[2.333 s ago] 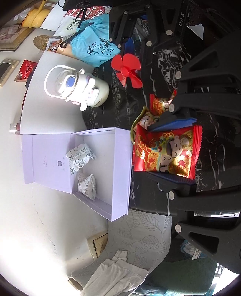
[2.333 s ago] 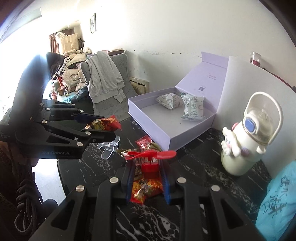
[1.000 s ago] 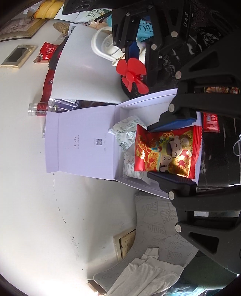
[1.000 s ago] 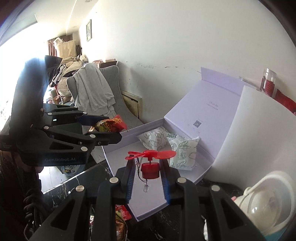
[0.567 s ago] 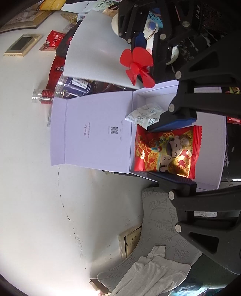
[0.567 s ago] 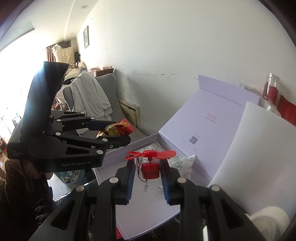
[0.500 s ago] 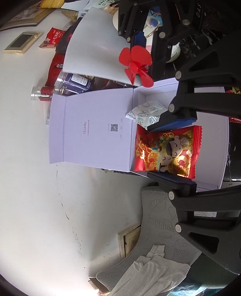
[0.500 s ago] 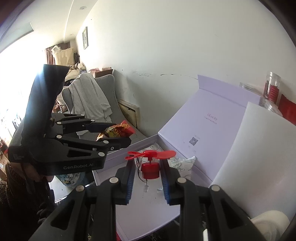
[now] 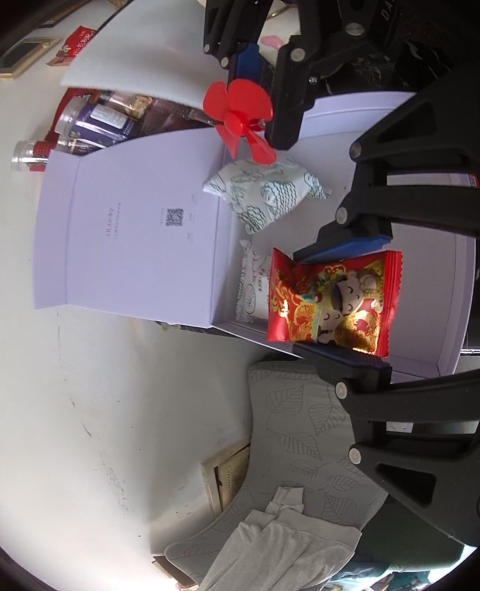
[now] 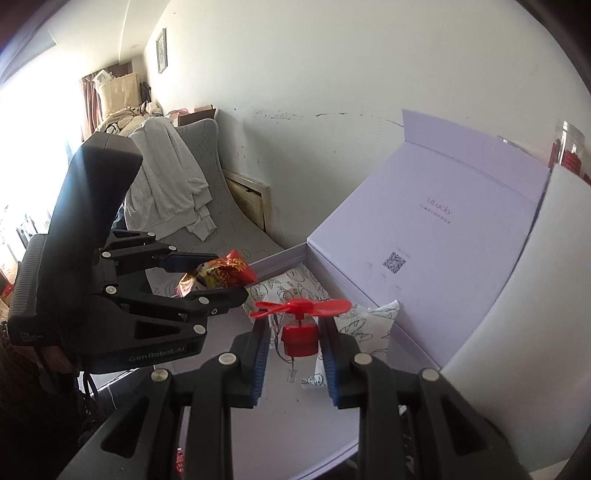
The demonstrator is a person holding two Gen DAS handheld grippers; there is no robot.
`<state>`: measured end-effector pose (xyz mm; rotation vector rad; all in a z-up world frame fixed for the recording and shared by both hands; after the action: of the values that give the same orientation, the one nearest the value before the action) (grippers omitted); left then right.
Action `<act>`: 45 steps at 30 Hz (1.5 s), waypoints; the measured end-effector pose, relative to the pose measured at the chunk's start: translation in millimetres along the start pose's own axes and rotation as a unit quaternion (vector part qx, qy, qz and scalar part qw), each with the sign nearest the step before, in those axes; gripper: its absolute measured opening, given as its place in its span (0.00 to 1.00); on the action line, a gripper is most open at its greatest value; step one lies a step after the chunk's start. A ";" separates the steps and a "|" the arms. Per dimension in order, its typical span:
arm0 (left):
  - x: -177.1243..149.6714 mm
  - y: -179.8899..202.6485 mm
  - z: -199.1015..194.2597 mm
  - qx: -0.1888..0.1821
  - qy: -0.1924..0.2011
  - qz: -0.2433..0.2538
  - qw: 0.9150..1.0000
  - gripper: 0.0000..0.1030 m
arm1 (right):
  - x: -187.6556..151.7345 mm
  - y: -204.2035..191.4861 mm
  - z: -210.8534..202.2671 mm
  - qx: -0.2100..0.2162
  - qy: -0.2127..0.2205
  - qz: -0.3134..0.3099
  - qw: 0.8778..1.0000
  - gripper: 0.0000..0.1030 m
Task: Organize objects
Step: 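Carry the red packet and red fan over the lavender box with both tools, then lower the packet and fan into the box and open both tools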
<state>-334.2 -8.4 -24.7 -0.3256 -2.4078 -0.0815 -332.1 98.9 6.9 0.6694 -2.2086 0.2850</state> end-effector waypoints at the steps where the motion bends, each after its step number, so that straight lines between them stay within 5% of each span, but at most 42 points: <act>1: -1.5 -0.7 3.4 0.000 -0.003 -0.001 1.000 0.39 | -1.5 0.6 4.5 -0.001 -0.005 0.001 1.000 0.25; 30: -24.5 2.9 45.5 0.000 -0.070 -0.005 0.998 0.39 | -30.0 -8.3 47.5 0.035 -0.070 -0.004 0.997 0.26; 45: -23.7 6.3 42.7 0.004 -0.067 -0.013 0.998 0.42 | -33.0 -15.2 48.1 0.009 -0.078 -0.031 0.996 0.27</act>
<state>-342.6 -1.1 -72.6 -0.3045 -2.5442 -0.0630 -336.1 78.9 -49.9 0.7929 -2.3304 0.2276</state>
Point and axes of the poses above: each gripper's, at about its wrist camera, not at the fingertips, and z roughly the way its jaws point, y to its right, x to its top, the point moved 4 cm from there along z, roughly the way its jaws point, and after that the axes turned 3 degrees about -x, right-handed, at the moved point
